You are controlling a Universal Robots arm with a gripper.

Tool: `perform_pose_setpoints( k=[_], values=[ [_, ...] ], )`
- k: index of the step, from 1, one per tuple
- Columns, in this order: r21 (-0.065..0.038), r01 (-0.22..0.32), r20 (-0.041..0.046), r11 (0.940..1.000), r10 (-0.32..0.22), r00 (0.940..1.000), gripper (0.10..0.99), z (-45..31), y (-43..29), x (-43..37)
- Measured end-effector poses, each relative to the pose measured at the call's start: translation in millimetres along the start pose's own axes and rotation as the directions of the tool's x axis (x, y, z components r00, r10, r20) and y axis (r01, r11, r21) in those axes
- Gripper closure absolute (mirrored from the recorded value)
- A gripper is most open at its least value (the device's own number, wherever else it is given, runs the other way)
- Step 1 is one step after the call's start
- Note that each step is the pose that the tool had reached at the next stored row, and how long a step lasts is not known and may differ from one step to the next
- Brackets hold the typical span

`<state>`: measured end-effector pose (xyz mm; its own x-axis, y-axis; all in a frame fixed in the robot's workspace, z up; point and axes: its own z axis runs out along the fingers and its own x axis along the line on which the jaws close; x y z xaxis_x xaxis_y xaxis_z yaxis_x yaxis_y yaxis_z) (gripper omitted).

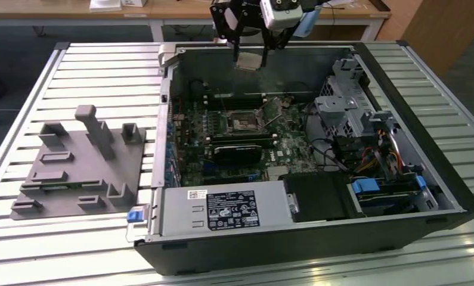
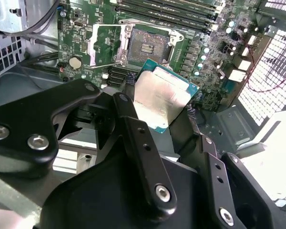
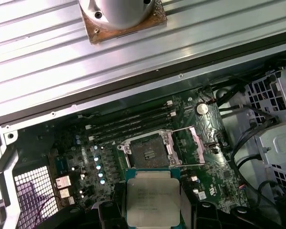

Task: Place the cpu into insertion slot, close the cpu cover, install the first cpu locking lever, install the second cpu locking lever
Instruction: 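Place the cpu into insertion slot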

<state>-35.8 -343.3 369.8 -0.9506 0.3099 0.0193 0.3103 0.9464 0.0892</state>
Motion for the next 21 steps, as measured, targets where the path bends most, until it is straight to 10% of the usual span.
perform_pose_setpoints(
  k=[21],
  values=[
    [-0.002, -0.076, 0.0067, 0.9971, 0.076, 0.9971, 0.549, 0.0, 0.0, 0.0]
  ],
)
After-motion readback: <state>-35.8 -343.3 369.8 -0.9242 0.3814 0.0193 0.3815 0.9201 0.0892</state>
